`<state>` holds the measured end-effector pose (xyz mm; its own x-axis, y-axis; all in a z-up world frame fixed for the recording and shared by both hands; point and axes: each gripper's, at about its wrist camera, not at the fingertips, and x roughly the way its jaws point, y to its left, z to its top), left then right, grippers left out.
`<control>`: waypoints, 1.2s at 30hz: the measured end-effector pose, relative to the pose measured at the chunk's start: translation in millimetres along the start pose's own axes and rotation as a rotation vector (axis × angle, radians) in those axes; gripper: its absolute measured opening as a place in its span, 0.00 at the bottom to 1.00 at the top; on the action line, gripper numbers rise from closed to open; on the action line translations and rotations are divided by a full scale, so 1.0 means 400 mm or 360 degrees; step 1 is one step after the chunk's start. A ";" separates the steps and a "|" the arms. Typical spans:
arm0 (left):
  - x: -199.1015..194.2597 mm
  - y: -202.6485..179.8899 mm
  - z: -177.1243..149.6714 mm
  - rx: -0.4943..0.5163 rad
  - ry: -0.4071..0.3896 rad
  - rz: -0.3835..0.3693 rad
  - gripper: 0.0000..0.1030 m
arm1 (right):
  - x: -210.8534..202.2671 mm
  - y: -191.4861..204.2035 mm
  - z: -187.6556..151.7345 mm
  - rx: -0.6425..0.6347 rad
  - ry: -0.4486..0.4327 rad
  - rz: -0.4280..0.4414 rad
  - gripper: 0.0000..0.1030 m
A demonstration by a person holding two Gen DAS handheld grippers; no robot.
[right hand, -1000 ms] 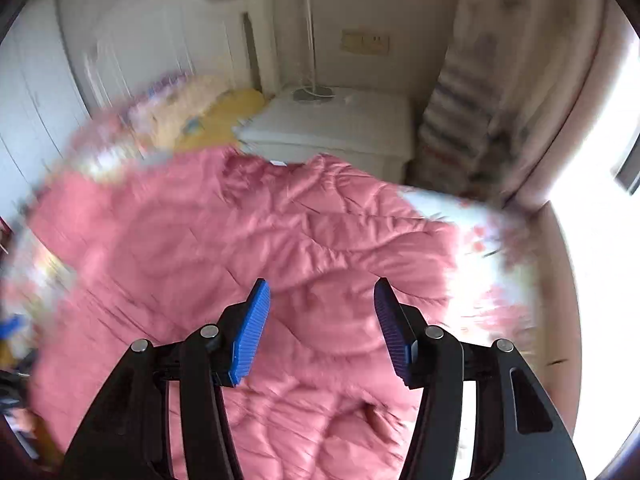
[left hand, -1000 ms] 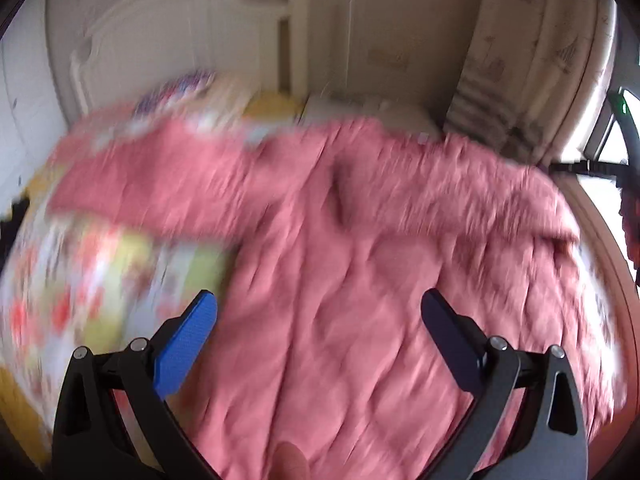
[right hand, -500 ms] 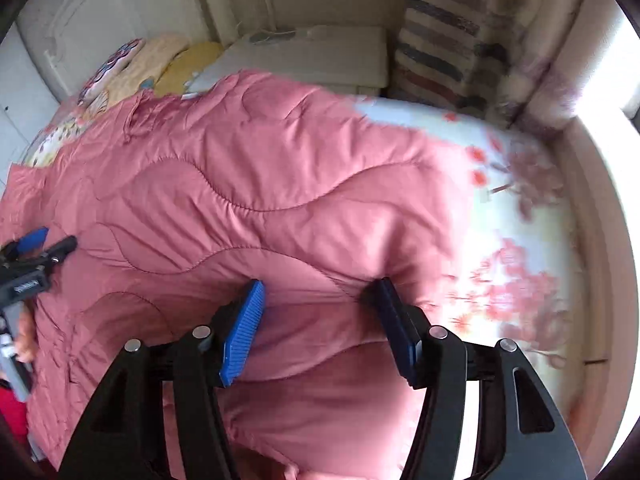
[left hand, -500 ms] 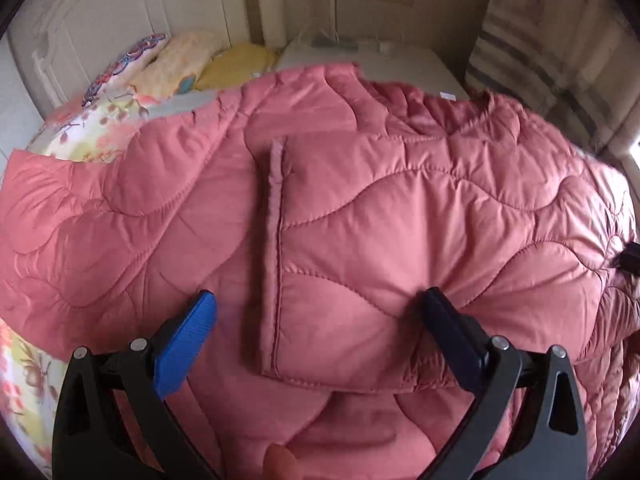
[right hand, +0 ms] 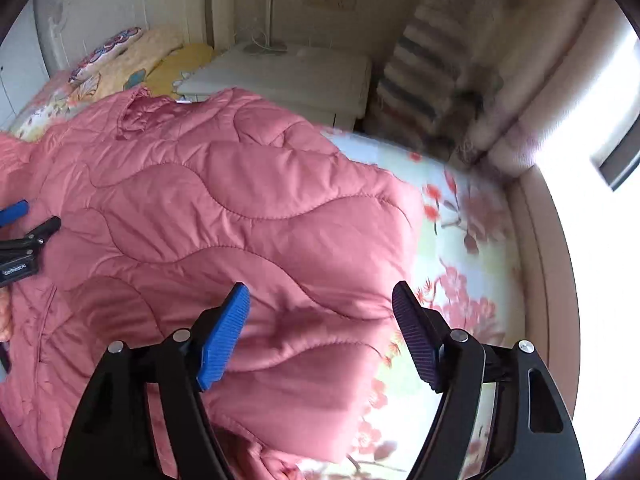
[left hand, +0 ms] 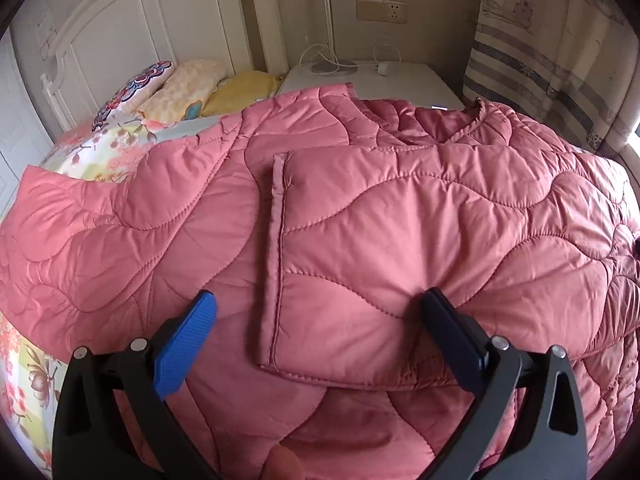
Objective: Fold large clothes
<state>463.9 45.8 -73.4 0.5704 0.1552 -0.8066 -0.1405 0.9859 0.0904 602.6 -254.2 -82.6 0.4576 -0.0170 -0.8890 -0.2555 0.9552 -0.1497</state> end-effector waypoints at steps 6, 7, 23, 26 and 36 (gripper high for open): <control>-0.080 0.035 0.001 0.0010 -0.0070 0.0009 0.98 | -0.081 -0.020 -0.009 0.0179 -0.0243 0.0014 0.75; -0.097 0.044 -0.002 0.0018 -0.0084 0.0004 0.98 | -0.118 -0.006 -0.012 0.0190 -0.0334 0.0060 0.75; -0.121 0.718 -0.221 -0.0868 0.0010 -0.0226 0.98 | -0.115 0.130 0.019 -0.0040 -0.0427 0.0065 0.77; -0.089 0.745 -0.211 -0.0921 0.0019 -0.0197 0.98 | -0.101 0.135 0.017 -0.0031 -0.0406 0.0052 0.77; -0.040 0.794 -0.148 -0.1014 -0.0046 -0.0214 0.89 | -0.085 0.134 0.004 -0.0029 -0.0398 0.0036 0.77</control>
<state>362.3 352.8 -66.2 0.6369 0.0432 -0.7698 -0.5133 0.7687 -0.3816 574.9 -201.9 -59.8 0.6475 0.0805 -0.7578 -0.2822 0.9490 -0.1404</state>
